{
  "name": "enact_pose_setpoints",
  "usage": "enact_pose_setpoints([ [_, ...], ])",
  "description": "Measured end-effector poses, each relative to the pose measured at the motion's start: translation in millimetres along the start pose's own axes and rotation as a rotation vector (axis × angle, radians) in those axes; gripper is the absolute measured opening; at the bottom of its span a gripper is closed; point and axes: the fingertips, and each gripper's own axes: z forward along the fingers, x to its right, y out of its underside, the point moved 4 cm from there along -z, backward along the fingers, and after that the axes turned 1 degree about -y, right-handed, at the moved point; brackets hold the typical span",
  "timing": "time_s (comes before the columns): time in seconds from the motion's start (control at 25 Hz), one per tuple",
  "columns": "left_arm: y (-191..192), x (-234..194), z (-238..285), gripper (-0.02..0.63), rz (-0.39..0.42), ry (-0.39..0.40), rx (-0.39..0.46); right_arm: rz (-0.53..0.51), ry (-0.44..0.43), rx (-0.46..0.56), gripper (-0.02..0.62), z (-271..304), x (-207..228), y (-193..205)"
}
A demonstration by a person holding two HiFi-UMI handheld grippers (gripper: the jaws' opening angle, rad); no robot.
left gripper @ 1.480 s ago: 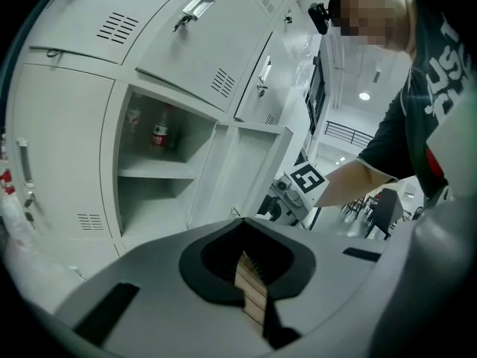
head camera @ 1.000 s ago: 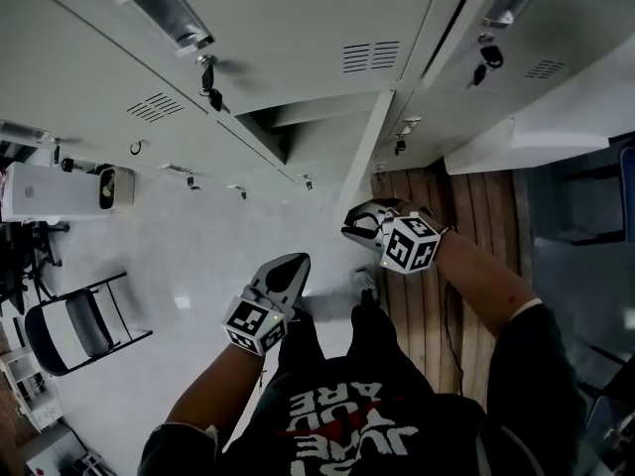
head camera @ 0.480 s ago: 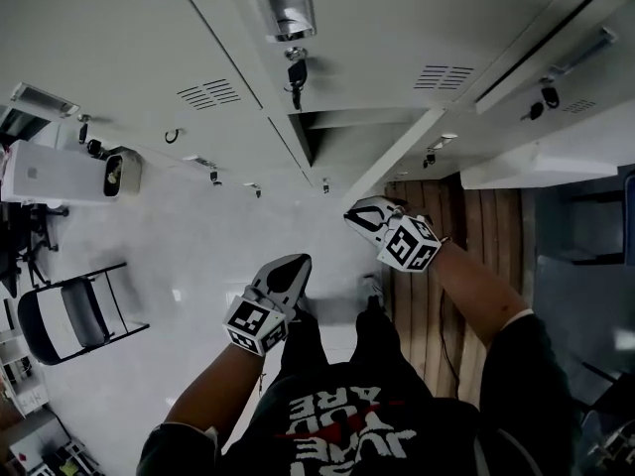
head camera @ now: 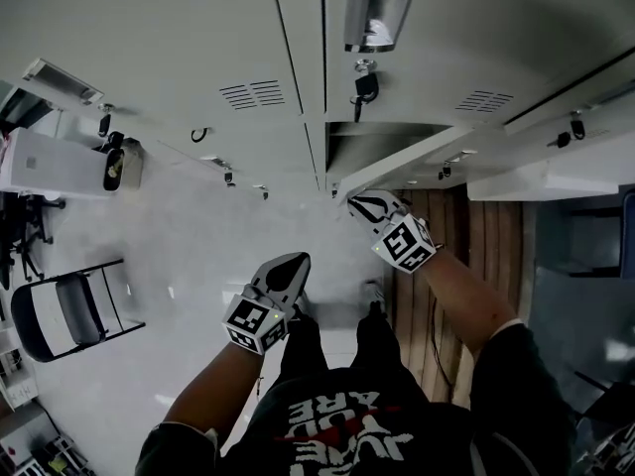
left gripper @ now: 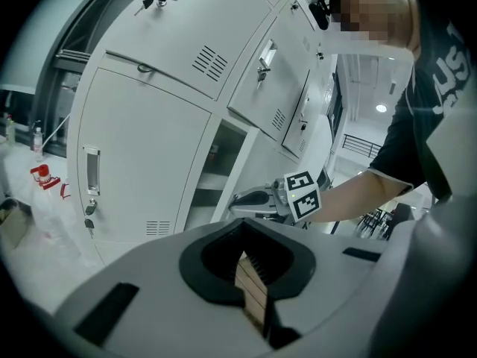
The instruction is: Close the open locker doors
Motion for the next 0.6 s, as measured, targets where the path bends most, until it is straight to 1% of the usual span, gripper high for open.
enact_pose_setpoints([
  [0.12, -1.5, -8.6, -3.1, 0.008, -0.009, -0.007, 0.004, 0.035, 0.06, -0.004, 0.051, 10.9, 9.5, -5.9],
  [0.24, -4.0, -17.9, -4.9, 0.008, 0.015, -0.008, 0.007, 0.06, 0.108, -0.008, 0.051, 19.4, 17.9, -10.8],
  [0.32, -6.5, -26.1, -4.5, 0.008, 0.023, -0.015, 0.013, 0.072, 0.132, -0.009, 0.051, 23.8, 22.2, -12.8],
  [0.48, -12.6, -40.7, -2.1, 0.008, 0.002, -0.035, 0.032, 0.095, 0.175, -0.013, 0.051, 31.6, 29.8, -15.5],
  [0.6, -13.8, -46.0, -0.8, 0.008, 0.014, -0.028, 0.035, 0.109, 0.208, -0.013, 0.051, 37.2, 35.8, -17.8],
])
